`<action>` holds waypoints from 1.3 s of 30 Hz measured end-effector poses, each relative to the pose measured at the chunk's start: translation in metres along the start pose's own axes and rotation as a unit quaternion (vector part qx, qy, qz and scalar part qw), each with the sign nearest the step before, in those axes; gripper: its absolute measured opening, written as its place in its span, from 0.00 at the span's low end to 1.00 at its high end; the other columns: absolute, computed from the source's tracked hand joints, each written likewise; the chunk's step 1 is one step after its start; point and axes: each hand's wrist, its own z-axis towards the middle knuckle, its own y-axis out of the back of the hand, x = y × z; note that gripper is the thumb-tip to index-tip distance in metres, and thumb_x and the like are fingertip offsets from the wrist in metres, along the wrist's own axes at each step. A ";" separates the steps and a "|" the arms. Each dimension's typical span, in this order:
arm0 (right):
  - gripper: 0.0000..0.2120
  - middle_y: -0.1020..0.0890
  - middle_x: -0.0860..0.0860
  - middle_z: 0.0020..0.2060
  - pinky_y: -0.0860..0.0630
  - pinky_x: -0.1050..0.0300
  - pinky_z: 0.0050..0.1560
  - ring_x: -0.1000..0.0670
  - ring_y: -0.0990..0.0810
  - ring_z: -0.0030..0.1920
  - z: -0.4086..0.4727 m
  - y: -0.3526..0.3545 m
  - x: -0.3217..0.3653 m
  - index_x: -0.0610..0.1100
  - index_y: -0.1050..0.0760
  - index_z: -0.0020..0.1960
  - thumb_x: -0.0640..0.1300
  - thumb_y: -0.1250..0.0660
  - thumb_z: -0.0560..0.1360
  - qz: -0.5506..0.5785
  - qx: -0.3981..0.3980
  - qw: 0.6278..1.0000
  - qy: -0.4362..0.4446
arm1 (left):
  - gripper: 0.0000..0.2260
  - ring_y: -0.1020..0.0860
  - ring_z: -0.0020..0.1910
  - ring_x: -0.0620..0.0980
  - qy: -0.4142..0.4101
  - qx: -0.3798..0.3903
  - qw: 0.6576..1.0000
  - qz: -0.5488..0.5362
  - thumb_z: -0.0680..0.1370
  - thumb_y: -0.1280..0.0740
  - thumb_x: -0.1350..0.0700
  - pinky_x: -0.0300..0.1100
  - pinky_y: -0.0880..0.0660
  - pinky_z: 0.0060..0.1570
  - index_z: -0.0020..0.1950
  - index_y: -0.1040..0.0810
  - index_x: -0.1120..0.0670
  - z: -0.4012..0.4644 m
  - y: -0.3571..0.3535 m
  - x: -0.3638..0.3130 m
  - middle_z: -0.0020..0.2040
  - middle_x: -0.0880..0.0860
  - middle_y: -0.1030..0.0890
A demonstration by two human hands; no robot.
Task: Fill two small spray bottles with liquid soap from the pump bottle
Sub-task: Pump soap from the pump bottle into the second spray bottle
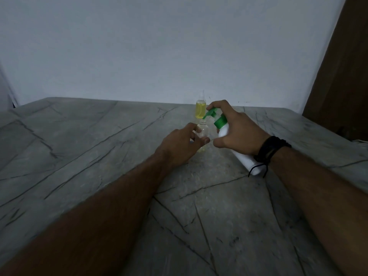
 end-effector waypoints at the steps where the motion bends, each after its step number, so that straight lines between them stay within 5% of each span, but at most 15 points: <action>1: 0.37 0.19 0.52 0.38 0.22 0.57 0.37 0.51 0.19 0.36 0.000 0.000 0.000 0.56 0.36 0.67 0.39 0.24 0.65 0.001 0.000 1.000 0.003 | 0.22 0.21 0.54 0.48 0.003 0.002 1.000 0.000 0.77 0.36 0.39 0.43 0.25 0.51 0.66 0.30 0.49 0.000 0.000 0.000 0.60 0.49 0.19; 8: 0.34 0.19 0.53 0.39 0.21 0.51 0.40 0.49 0.19 0.38 0.000 0.000 0.001 0.53 0.34 0.65 0.38 0.24 0.64 0.012 0.003 1.000 -0.009 | 0.21 0.21 0.53 0.48 -0.005 -0.014 1.000 -0.002 0.77 0.35 0.39 0.44 0.25 0.52 0.65 0.29 0.49 -0.001 0.000 0.001 0.57 0.48 0.18; 14: 0.37 0.19 0.55 0.39 0.22 0.59 0.38 0.52 0.19 0.37 0.000 0.001 0.000 0.57 0.35 0.68 0.39 0.24 0.64 0.010 -0.008 1.000 -0.001 | 0.21 0.21 0.53 0.49 0.002 -0.005 1.000 0.003 0.77 0.36 0.39 0.46 0.23 0.54 0.65 0.30 0.49 0.000 -0.001 -0.001 0.60 0.49 0.19; 39: 0.35 0.21 0.56 0.39 0.24 0.58 0.38 0.51 0.19 0.37 0.000 0.000 0.003 0.52 0.35 0.66 0.39 0.24 0.65 -0.002 0.002 1.000 0.004 | 0.22 0.21 0.55 0.49 0.009 0.005 1.000 0.002 0.77 0.36 0.39 0.45 0.23 0.54 0.66 0.30 0.49 -0.001 0.001 -0.002 0.61 0.49 0.19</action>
